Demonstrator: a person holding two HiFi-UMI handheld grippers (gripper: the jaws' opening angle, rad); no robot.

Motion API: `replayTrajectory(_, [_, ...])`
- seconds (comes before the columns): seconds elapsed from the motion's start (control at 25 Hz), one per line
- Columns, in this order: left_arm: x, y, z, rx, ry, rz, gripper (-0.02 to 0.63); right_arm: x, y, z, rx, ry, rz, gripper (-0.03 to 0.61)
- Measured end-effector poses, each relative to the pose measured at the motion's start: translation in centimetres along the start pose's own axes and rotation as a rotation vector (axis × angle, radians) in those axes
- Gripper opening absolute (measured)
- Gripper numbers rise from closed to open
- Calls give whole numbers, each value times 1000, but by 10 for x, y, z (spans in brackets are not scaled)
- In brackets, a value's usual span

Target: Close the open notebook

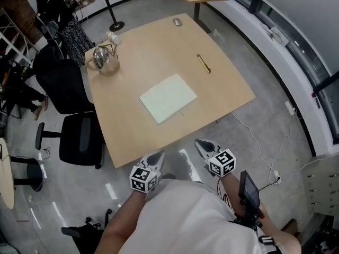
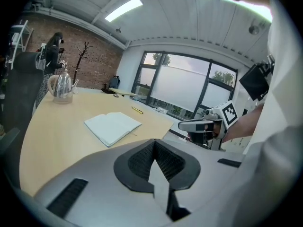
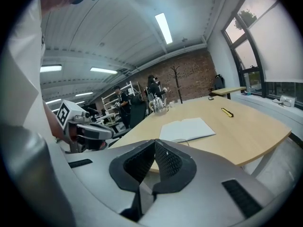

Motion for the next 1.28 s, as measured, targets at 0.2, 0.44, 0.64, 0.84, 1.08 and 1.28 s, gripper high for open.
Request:
replayTrajectory(0.2, [-32, -10, -15, 11, -5, 9, 5, 8, -35, -19, -36, 48, -2, 14])
replayTrajectory(0.44, [-67, -15, -18, 7, -14, 19, 5, 18, -74, -35, -54, 68, 9, 14])
replayTrajectory(0.64, [-84, -14, -19, 13, 9, -2, 5, 22, -94, -35, -100, 96, -11, 14])
replayTrajectory(0.84, [-98, -13, -19, 16, 39, -41, 5, 34, -116, -41, -150, 161, -21, 14])
replayTrajectory(1.08, [-107, -20, -26, 26, 68, -98, 5, 55, -144, -49, -235, 271, -78, 14])
replayTrajectory(1.28, [-101, -27, -36, 21, 110, -140, 5, 64, -162, -50, -391, 423, -144, 14])
Point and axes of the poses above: the fingertips, and each gripper's own axes: y backward along the fingers, x to its right, z out of its underside, the point moved 4 cm from there along y, backward along the fingers, and after that the axes turned 12 degrees about -z, right-handed, at the moved point
